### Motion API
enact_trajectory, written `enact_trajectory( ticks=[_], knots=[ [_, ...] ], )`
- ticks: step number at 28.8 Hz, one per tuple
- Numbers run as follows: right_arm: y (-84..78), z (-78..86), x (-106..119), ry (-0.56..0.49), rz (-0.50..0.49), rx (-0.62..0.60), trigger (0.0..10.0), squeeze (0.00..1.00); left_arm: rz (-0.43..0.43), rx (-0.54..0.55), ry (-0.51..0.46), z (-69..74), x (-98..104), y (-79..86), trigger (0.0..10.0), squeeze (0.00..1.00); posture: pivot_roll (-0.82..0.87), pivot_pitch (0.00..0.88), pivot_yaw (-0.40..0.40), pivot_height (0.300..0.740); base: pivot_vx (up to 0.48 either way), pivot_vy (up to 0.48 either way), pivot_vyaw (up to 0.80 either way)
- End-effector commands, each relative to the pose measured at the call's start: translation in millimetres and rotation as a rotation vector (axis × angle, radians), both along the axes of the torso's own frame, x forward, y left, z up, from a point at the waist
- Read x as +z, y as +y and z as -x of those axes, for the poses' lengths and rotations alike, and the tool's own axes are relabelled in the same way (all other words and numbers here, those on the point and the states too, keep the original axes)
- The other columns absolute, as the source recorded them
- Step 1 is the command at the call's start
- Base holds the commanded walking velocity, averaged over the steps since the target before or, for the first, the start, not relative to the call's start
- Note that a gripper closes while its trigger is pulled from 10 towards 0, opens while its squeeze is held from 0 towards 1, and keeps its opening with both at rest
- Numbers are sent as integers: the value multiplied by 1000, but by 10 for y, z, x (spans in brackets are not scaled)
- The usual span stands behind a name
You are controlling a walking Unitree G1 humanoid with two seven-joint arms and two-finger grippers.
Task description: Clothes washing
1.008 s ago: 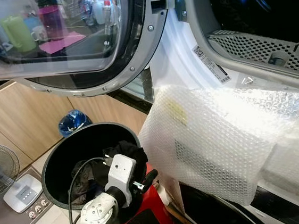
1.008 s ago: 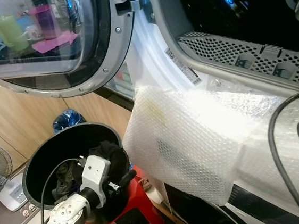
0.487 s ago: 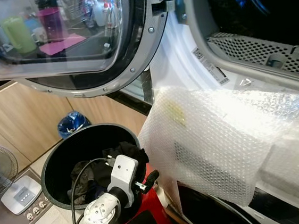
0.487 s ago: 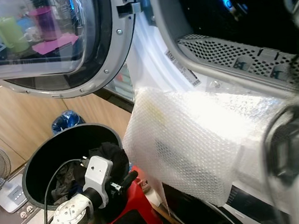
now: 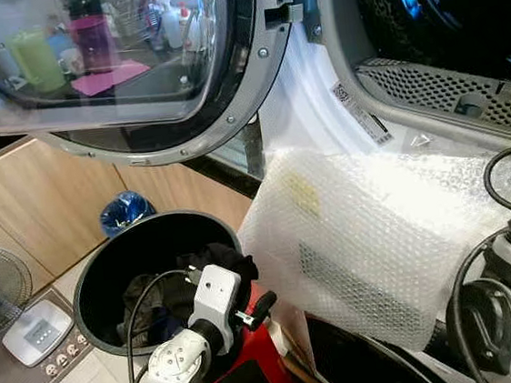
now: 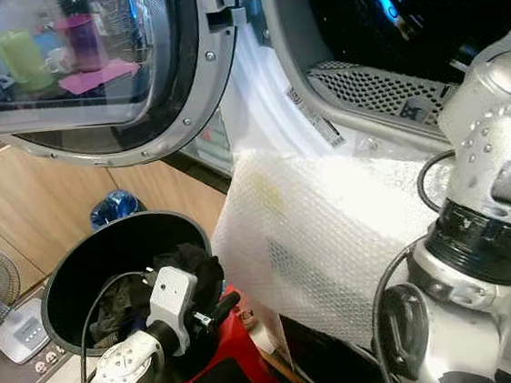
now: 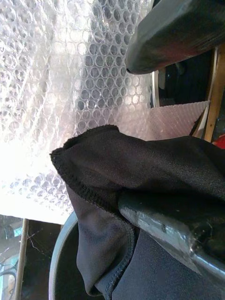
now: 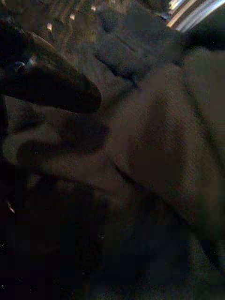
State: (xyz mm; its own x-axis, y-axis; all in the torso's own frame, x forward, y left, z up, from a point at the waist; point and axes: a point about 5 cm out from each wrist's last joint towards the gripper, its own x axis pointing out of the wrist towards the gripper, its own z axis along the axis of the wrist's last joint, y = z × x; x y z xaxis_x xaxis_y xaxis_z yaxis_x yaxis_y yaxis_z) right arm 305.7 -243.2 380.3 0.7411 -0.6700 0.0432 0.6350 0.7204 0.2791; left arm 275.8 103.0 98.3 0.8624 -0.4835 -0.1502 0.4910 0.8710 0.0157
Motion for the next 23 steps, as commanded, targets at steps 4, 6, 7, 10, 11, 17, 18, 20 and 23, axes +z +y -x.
enact_trajectory(
  ticks=[4, 6, 7, 10, 11, 17, 18, 20, 23],
  knots=[
    [19, 143, 180, -176, 23, 83, 10000, 0, -15, 7, 43, 45, -97, 37, 10000, 0, -167, 98, 21, 740, 0, 0, 0],
    [117, 161, 229, -252, 16, 196, 10000, 0, -15, 5, 44, 44, -97, 33, 10000, 0, -169, 99, 22, 740, 0, 0, 0],
    [255, 179, 271, -329, -13, 379, 10000, 0, -13, 3, 44, 41, -97, 28, 10000, 0, -170, 99, 22, 740, 0, 0, 0],
    [421, 223, 300, -392, -2, 590, 10000, 0, -13, 1, 46, 42, -100, 23, 10000, 0, -171, 99, 21, 740, 0, 0, 0],
    [505, 250, 293, -405, 9, 679, 10000, 0, -13, -1, 47, 43, -105, 22, 10000, 0, -171, 99, 21, 740, 0, 0, 0],
    [676, 301, 254, -422, 118, 828, 10000, 0, -14, -3, 45, 40, -102, 17, 10000, 0, -168, 98, 19, 740, 0, 0, 0],
    [721, 349, 272, -490, 126, 903, 10000, 0, -14, -3, 44, 40, -100, 17, 10000, 0, -168, 98, 19, 740, 0, 0, 0],
    [756, 380, 276, -536, 112, 967, 10000, 0, -13, -2, 43, 40, -99, 17, 10000, 0, -168, 98, 19, 740, 0, 0, 0],
    [848, 529, 211, -625, 160, 1128, 10000, 0, -15, -2, 39, 42, -98, 22, 10000, 0, -164, 101, 19, 740, 0, 0, 0]
  ],
)
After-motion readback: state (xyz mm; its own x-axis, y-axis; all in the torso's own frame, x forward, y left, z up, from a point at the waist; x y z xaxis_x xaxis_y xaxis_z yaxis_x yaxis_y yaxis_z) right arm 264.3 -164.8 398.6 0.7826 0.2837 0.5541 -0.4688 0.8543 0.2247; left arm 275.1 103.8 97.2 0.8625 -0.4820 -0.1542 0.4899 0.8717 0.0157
